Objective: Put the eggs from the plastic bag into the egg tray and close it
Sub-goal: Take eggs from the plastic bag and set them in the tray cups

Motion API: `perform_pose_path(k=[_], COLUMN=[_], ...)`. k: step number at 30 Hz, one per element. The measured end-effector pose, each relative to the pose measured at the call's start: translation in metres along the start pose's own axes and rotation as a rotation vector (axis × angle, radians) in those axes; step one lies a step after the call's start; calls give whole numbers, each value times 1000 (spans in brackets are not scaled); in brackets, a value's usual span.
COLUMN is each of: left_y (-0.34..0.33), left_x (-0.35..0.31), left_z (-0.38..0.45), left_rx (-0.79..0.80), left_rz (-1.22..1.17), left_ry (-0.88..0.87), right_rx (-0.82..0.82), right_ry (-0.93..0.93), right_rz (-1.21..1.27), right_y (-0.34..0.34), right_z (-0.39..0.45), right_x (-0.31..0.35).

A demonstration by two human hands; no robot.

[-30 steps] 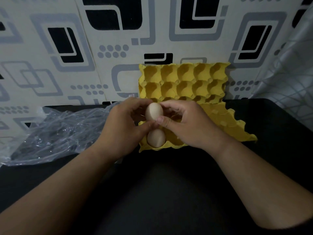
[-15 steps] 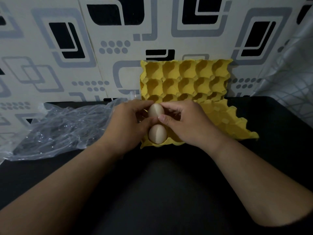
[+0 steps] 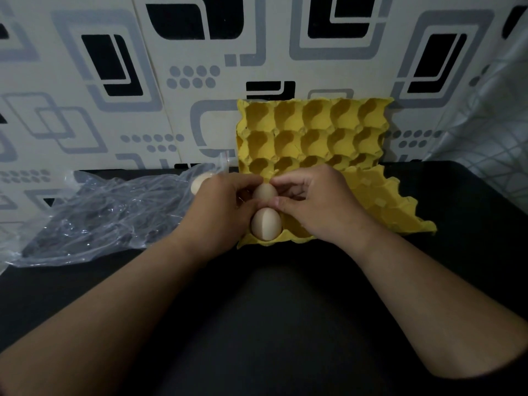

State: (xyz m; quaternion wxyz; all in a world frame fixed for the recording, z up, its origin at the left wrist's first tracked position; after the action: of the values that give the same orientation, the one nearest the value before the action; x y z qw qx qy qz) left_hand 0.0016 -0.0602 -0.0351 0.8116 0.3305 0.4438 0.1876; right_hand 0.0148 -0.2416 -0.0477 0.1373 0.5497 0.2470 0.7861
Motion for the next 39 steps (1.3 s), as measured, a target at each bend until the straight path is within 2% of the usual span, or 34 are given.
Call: perform_pose_path(k=[8, 14, 20, 26, 30, 32, 36, 39], left_y=[-2, 3, 22, 29, 28, 28, 30, 24], left_x=[4, 4, 13, 30, 33, 34, 42, 42], left_z=[-1, 0, 5, 5, 9, 11, 15, 14], left_rx=[-34, -52, -153, -20, 84, 136, 169, 144], left_rz=[83, 119, 381, 520, 584, 602, 595, 629], left_ry=[57, 9, -61, 122, 64, 90, 233, 260], right_rx=[-18, 10, 30, 14, 15, 24, 28, 28], right_ry=[16, 29, 25, 8, 12, 17, 26, 24], right_rz=[-48, -84, -117, -156, -167, -177, -185, -188], right_y=[-2, 0, 1, 0, 0, -1, -1, -2], right_z=[-1, 0, 1, 2, 2, 1, 1, 0], right_x=[2, 3, 4, 2, 1, 1, 3, 4])
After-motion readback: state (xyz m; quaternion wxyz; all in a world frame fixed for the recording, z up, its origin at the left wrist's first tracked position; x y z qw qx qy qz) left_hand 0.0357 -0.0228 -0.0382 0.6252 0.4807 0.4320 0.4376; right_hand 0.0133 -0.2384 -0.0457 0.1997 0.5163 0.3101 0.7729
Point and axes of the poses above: each hand's wrist, its own z-axis towards the middle knuckle, its own y-axis out of the back of the hand, x = y × z, the point moved 2 cm from there along z, towards the middle knuckle, and after that the axes turned 7 degrees about x, right-handed, at the moved point
